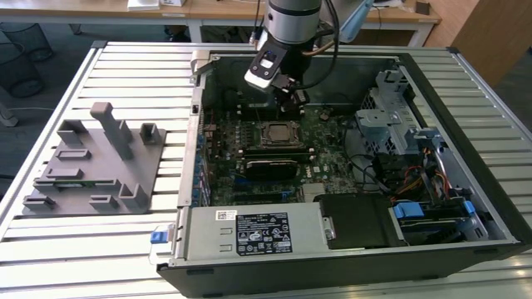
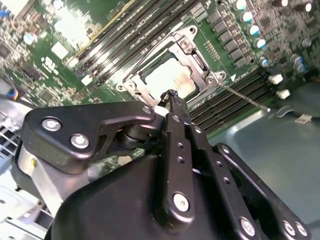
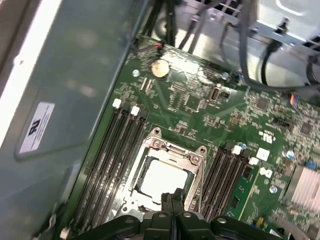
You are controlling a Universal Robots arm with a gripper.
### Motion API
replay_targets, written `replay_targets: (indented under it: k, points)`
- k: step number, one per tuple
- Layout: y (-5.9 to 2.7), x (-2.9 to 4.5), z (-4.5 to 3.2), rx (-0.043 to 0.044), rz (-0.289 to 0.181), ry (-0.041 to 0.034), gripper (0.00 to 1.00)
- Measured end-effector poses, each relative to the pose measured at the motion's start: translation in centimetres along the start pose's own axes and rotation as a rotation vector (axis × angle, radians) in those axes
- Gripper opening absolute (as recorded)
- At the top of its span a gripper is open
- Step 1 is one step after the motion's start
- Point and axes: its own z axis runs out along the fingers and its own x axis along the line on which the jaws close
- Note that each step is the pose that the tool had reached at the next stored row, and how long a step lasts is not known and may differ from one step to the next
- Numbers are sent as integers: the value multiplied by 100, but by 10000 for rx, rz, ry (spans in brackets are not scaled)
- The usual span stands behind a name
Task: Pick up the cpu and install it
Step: 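Install the first cpu locking lever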
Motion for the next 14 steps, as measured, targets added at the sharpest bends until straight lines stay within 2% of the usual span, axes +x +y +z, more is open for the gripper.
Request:
replay_targets:
  k: [14]
  points:
    - [-6, 3, 4, -28, -2425, 23, 11]
